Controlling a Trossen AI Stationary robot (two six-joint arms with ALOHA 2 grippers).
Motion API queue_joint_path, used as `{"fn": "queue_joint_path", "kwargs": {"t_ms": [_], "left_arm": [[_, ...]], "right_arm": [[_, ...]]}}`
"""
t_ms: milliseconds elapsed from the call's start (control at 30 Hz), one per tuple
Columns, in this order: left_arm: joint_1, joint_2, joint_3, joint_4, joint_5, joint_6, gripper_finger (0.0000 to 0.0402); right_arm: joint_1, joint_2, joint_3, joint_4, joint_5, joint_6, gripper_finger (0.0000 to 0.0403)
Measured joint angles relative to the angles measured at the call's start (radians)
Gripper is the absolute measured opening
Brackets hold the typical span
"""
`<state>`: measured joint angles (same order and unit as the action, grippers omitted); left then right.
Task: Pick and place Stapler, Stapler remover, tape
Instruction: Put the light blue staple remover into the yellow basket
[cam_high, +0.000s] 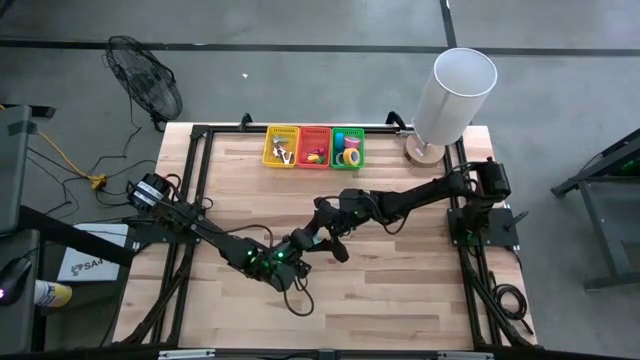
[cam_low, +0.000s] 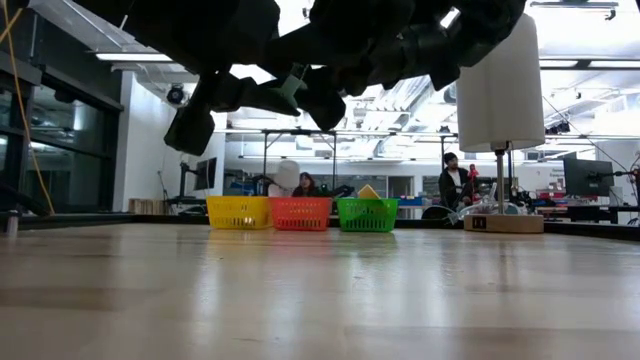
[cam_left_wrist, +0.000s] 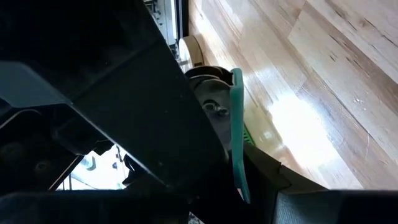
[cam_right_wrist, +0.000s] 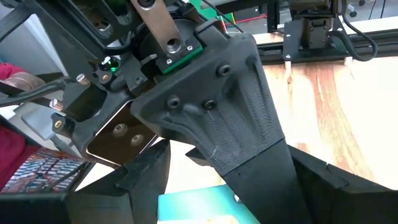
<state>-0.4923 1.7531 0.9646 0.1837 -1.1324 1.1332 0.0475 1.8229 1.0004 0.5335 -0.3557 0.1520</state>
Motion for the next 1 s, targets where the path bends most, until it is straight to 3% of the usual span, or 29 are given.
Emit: {"fn": "queue_joint_path", "kwargs": {"t_ms": [367, 700, 833, 1000], "left_arm": [[0.002, 0.000, 0.002, 0.007, -0.010, -0.003, 0.0095], [0.006, -0.001, 0.011, 0.028, -0.012, 0.021, 0.0095], [0.008, -0.001, 0.010, 0.042, -0.032, 0.033, 0.0094], [0.025, 0.011, -0.011, -0.016, -0.149, 0.055, 0.0093]], "right_arm": [[-0.010, -0.023, 0.000, -0.029, -0.002, 0.001, 0.0252], [-0.010, -0.170, 0.003, -0.260, 0.042, -0.042, 0.0253], [-0.009, -0.247, 0.003, -0.382, 0.148, -0.087, 0.0254], [-0.002, -0.350, 0.002, -0.550, 0.369, -0.115, 0.0251]]}}
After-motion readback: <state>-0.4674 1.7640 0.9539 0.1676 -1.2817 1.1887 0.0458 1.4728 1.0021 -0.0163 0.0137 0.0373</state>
